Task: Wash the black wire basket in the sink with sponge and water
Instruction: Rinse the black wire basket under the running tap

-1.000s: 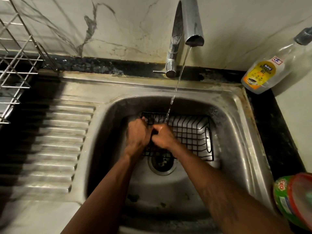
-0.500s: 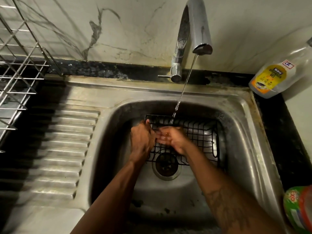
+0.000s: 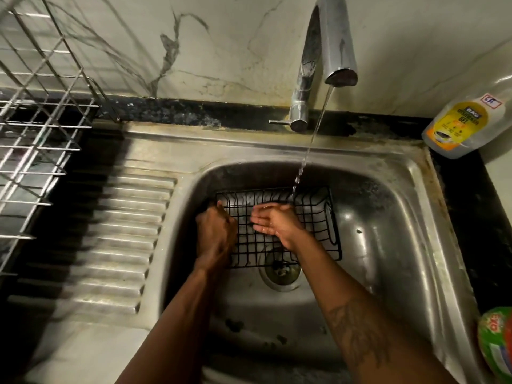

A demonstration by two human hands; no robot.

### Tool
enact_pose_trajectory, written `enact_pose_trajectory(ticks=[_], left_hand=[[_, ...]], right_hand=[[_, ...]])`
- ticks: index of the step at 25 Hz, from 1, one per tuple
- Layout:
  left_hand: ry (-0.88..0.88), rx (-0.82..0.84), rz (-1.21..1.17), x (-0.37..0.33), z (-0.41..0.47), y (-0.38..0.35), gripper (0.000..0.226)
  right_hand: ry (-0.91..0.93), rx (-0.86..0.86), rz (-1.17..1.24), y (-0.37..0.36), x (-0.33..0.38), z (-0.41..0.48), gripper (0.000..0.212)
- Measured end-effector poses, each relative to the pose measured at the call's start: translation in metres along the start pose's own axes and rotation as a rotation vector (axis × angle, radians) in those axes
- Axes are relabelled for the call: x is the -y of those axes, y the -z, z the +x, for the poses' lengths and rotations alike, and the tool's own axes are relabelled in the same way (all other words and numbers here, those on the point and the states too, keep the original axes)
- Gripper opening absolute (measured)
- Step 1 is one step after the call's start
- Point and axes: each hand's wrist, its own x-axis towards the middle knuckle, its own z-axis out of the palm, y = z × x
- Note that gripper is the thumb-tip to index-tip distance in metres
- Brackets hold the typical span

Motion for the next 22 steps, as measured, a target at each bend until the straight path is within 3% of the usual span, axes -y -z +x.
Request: enact_pose_trajectory(ticks=[2, 3, 6, 8, 10, 13, 15, 17, 18, 20, 22], left_hand=[[0.034, -0.006, -0.032, 0.01, -0.003, 0.008, 0.025], [0.031, -0.008, -0.047, 0.01, -0.006, 0.01, 0.022], [0.06, 0.031, -0.204, -0.001, -0.012, 0.013, 0.019], [0.099, -0.006, -0.213, -0.001, -0.008, 0.011, 0.03], [0.111, -0.021, -0.073, -0.002, -0.006, 0.011, 0.032], [0.102, 0.008, -0.086, -0.003, -0.008, 0.013, 0.024], [0.085, -0.012, -0.075, -0.006, -0.013, 0.016, 0.028], [0.069, -0.023, -0.048, -0.005, -0.01, 0.016, 0.033], [0.053, -0.019, -0.05, -0.003, -0.009, 0.014, 0.033], [0.029, 0.017, -0.022, -0.005, -0.007, 0.013, 0.029], [0.029, 0.029, 0.02, -0.004, -0.005, 0.013, 0.026]], right_hand=[[-0.063, 0.124, -0.307, -0.003, 0.011, -0.003, 0.02], [-0.063, 0.099, -0.368, 0.005, 0.02, -0.004, 0.022], [0.095, -0.281, -0.28, 0.036, 0.023, -0.002, 0.018], [0.165, -0.371, -0.149, 0.037, 0.008, 0.004, 0.013], [0.002, -0.181, -0.087, 0.027, -0.007, -0.002, 0.014], [-0.181, 0.085, -0.426, 0.034, -0.002, -0.023, 0.021], [-0.135, -0.017, -0.461, 0.044, 0.008, -0.023, 0.023], [0.014, -0.256, -0.263, 0.044, 0.008, -0.015, 0.021], [0.054, -0.294, -0.093, 0.04, 0.006, -0.012, 0.018], [0.055, -0.177, 0.115, 0.016, -0.003, -0.007, 0.018], [-0.002, -0.044, -0.134, -0.005, -0.012, -0.008, 0.016]])
